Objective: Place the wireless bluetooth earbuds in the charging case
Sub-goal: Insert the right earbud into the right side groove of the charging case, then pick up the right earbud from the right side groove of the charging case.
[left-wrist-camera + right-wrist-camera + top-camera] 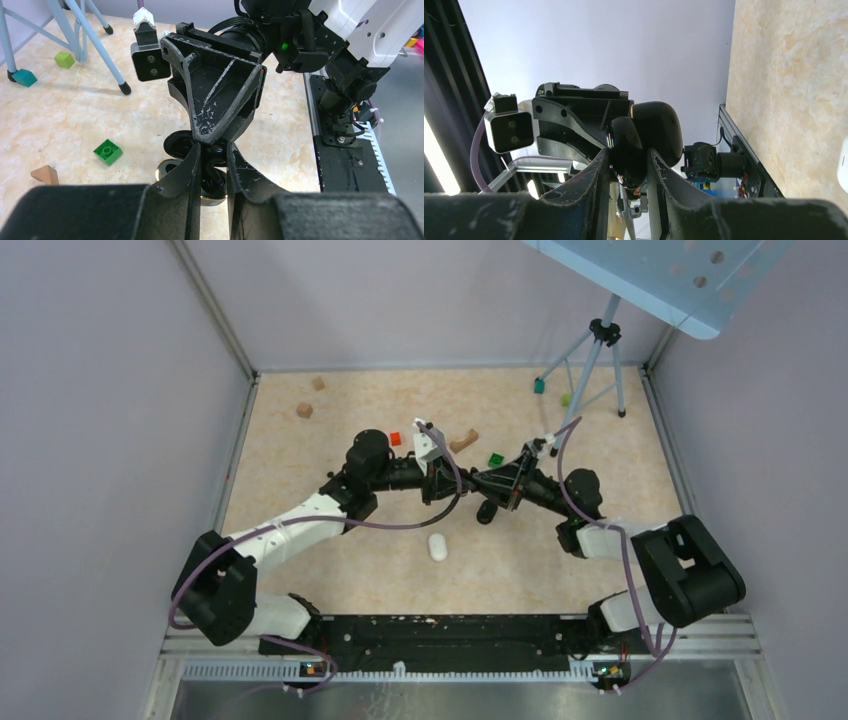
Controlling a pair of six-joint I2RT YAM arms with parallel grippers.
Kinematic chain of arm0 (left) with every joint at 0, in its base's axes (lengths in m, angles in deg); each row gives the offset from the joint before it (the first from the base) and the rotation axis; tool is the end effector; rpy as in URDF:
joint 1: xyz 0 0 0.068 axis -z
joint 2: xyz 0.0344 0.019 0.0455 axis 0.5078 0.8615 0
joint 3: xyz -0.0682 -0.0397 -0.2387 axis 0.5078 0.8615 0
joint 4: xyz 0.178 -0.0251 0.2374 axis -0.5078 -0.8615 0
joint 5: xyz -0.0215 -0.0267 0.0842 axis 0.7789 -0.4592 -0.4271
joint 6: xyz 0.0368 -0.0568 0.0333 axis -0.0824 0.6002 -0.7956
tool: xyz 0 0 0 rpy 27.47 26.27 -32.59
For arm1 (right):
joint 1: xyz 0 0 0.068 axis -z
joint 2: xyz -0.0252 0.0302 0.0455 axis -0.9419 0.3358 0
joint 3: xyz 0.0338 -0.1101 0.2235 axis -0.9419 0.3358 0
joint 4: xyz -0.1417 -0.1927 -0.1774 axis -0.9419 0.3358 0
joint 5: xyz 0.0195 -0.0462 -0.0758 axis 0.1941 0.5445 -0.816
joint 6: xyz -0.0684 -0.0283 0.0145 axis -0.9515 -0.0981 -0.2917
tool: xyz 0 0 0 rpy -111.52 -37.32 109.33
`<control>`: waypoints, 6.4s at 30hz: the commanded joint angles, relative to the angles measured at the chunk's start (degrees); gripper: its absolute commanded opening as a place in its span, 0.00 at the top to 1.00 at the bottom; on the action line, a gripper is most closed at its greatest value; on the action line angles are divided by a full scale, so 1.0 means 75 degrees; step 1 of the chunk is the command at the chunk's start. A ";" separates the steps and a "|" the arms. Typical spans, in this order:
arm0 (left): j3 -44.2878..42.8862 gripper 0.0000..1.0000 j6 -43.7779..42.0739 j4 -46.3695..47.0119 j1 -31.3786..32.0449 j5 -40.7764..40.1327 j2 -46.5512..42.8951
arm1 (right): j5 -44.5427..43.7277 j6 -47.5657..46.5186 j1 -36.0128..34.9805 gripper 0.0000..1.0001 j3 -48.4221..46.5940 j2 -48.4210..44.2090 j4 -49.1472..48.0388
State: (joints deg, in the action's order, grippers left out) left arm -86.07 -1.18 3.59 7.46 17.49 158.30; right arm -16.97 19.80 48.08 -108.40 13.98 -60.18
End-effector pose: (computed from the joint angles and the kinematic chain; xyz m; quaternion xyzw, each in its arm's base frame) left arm 0.2575 -0.2591 0.2557 0.4660 0.5538 -0.4779 0.4978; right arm 0.2592 0.1529 0.1587 0.1694 0.6388 0.7397 0.1265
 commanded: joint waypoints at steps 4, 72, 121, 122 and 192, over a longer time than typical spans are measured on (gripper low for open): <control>-0.0061 0.91 -0.0499 -0.0622 0.0110 0.0539 -0.0129 | -0.0369 -0.0109 -0.0142 1.00 -0.0125 -0.0526 0.0178; -0.2417 0.30 0.3160 -0.4675 0.0629 -0.4622 -0.0892 | -0.0803 -0.1302 -0.0137 1.00 -0.0403 -0.1352 0.2169; -0.2048 0.30 0.4651 -0.5197 -0.0073 -0.3916 -0.0318 | -0.0344 -0.2301 -0.0133 1.00 -0.0422 -0.0948 0.2682; -0.2043 0.33 0.4632 -0.5162 -0.0115 -0.3711 -0.0231 | -0.0332 -0.2317 -0.0141 1.00 -0.0438 -0.0927 0.2691; -0.2165 1.00 0.3857 -0.3730 -0.0492 -0.1976 -0.0305 | -0.0129 -0.2482 0.0102 1.00 -0.0198 -0.0976 0.2453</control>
State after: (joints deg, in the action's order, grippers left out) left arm -103.57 31.71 -30.99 4.33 -0.45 160.35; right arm -20.33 2.49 47.73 -110.10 7.32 -37.89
